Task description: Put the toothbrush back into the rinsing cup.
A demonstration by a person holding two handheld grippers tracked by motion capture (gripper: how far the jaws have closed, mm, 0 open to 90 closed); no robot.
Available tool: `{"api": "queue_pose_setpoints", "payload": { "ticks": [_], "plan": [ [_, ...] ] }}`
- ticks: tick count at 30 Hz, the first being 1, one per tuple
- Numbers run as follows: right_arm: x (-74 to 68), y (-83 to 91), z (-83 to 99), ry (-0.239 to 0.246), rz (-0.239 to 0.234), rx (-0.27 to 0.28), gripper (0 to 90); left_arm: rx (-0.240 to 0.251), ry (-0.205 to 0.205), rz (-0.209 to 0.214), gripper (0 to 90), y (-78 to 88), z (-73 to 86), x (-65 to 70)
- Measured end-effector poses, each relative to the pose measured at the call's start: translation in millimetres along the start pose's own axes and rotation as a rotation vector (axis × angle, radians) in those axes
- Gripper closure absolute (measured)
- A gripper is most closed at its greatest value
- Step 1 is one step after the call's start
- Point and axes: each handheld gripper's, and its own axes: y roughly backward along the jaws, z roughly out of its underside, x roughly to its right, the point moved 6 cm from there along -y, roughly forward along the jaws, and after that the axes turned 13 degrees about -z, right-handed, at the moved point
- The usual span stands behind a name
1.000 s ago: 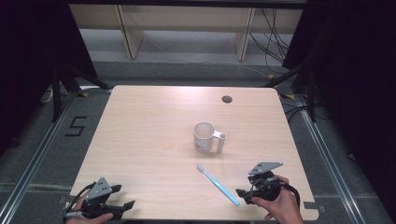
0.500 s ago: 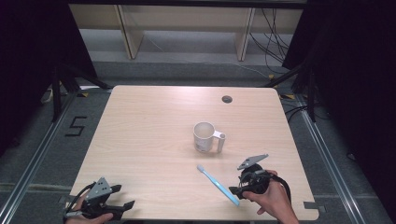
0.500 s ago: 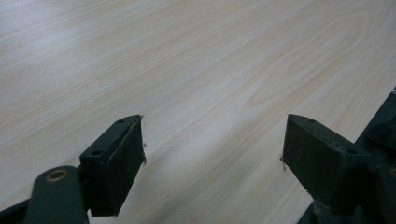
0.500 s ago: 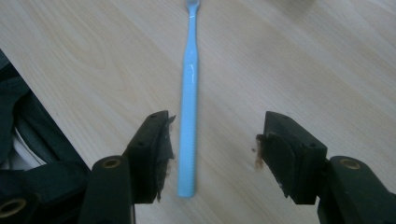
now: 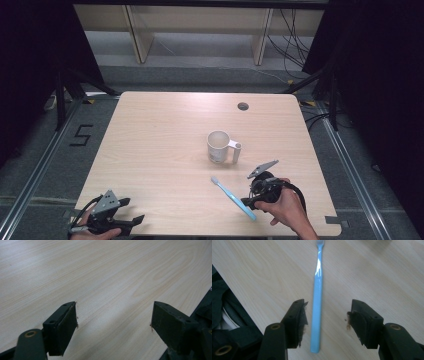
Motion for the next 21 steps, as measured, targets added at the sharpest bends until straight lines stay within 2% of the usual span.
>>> {"api": "queue_pose_setpoints", "payload": {
  "ticks": [3, 4, 5, 6, 7, 8, 9, 12, 13, 21],
  "plan": [
    [0.1, -2.6, -2.4, -0.006, 0.009, -0.014, 47.8, 0.000, 0.002, 0.001, 20.1, 0.0, -0.1, 0.2],
    [0.9, -4.1, -4.0, 0.020, 0.001, -0.010, 48.4, -0.001, -0.001, 0.002, 20.1, 0.3, -0.1, -0.1],
    [0.7, -5.4, -4.5, 0.026, -0.004, -0.015, 49.0, 0.000, 0.000, 0.001, 20.1, 0.5, -0.1, -0.2],
    [-1.1, -6.2, -4.5, 0.010, -0.002, -0.018, 49.3, 0.004, 0.005, -0.002, 20.1, 0.4, -0.3, 0.0],
    [0.4, -7.4, -5.7, 0.038, 0.001, -0.018, 49.6, 0.011, 0.020, -0.001, 20.1, -0.2, -0.8, 1.0],
    [-1.4, -8.4, -5.4, 0.011, -0.003, -0.025, 50.3, 0.008, 0.017, 0.002, 20.1, -0.2, -0.8, 1.0],
    [0.0, -9.3, -6.7, 0.034, 0.003, -0.025, 50.8, 0.009, 0.017, 0.003, 20.1, -0.3, -0.8, 1.3],
    [-0.8, -12.4, -8.3, 0.025, 0.000, -0.041, 52.5, 0.009, 0.017, 0.005, 20.1, -0.7, -0.9, 1.7],
    [0.9, -13.8, -9.3, 0.043, 0.001, -0.047, 52.9, 0.008, 0.016, 0.004, 20.1, -0.8, -0.9, 1.6],
    [-0.4, -24.2, -14.8, 0.045, -0.007, -0.090, 58.3, 0.009, 0.016, 0.005, 20.1, -0.6, -1.0, 1.9]
  ]
}}
